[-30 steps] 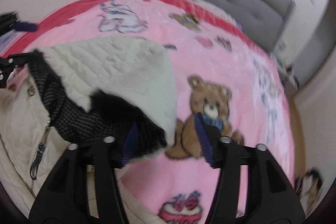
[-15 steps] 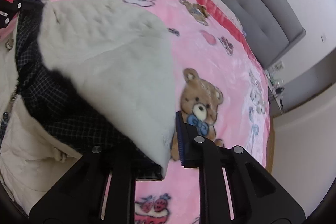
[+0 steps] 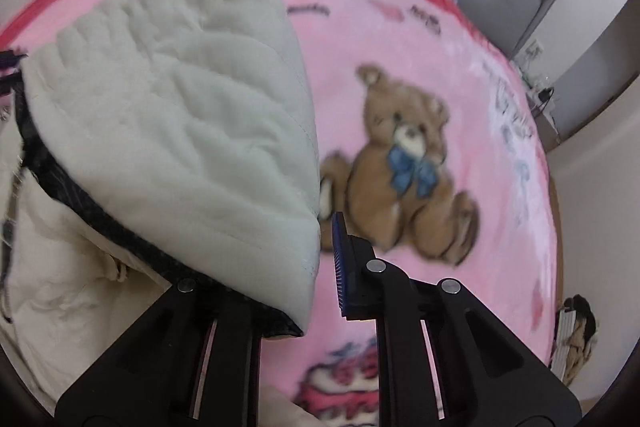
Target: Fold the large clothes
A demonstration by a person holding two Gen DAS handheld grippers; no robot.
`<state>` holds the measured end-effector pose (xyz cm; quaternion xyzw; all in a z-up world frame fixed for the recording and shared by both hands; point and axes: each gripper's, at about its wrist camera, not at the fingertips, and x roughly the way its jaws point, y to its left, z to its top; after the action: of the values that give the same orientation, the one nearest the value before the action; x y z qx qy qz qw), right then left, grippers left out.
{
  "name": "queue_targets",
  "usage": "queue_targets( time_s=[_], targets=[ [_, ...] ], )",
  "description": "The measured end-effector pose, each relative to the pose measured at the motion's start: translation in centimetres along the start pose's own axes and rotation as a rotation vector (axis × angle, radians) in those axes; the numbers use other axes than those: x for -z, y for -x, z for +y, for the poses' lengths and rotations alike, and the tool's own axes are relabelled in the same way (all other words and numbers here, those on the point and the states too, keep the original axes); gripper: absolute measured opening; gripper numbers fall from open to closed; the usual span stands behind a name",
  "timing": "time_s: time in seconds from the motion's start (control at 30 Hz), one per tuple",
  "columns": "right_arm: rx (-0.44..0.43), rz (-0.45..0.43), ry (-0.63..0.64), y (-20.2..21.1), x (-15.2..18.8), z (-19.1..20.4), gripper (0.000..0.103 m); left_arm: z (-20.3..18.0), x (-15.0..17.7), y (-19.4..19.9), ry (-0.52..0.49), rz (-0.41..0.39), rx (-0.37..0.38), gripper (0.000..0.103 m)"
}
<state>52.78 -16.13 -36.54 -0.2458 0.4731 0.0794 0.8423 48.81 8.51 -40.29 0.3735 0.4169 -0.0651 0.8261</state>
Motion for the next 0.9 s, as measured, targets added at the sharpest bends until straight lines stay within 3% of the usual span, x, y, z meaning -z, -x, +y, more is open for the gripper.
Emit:
queue_targets(
  time_s=[0.1,0.13,0.17,0.23,0.37,0.47,0.57,0.63,0.7,0.77,0.8,0.9],
  targets=[
    [0.012,0.031,0.003,-1.4,0.5,1.3,0.015,1.0,-0.1,-0.6,0.083,0.021,0.037,0.012],
    [-0.001,0.025,-0.017,-1.3,0.5,1.1,0.021,1.1,0.0,-0.6,0.090,0.030,0.050,0.012],
    [-0.015,0.013,-0.036,-1.0,0.7,0.7,0.027,1.3,0.1,-0.3,0.083,0.022,0.050,0.012],
    [-0.074,-0.026,-0.087,0.3,1.2,-0.9,0.051,1.8,0.5,0.4,0.065,-0.010,0.081,0.013],
    [-0.239,-0.128,-0.116,4.1,3.0,-4.6,0.054,4.6,2.1,3.2,0.100,-0.115,0.195,0.040],
    [-0.323,-0.189,-0.088,6.9,3.5,-6.1,0.062,6.1,3.1,4.5,0.076,-0.103,0.293,0.043],
    [-0.316,-0.167,-0.052,7.9,4.0,-6.4,0.065,6.5,4.6,5.5,0.007,-0.068,0.289,0.043],
    [-0.231,-0.127,-0.028,7.6,4.0,-6.1,0.068,7.3,5.2,5.8,0.028,-0.072,0.301,0.043],
    [-0.156,-0.086,-0.090,6.8,3.7,-6.1,0.069,7.9,5.1,5.7,0.065,-0.081,0.302,0.043],
    [-0.109,-0.101,-0.091,6.3,3.5,-5.8,0.070,8.2,4.2,5.7,0.094,-0.114,0.289,0.044],
    [-0.026,-0.087,-0.064,5.8,3.0,-5.1,0.071,8.2,3.4,5.7,0.109,-0.135,0.285,0.044],
    [-0.041,-0.075,-0.029,4.8,2.5,-4.1,0.071,8.6,-0.2,6.3,0.216,-0.249,0.339,0.069]
  ],
)
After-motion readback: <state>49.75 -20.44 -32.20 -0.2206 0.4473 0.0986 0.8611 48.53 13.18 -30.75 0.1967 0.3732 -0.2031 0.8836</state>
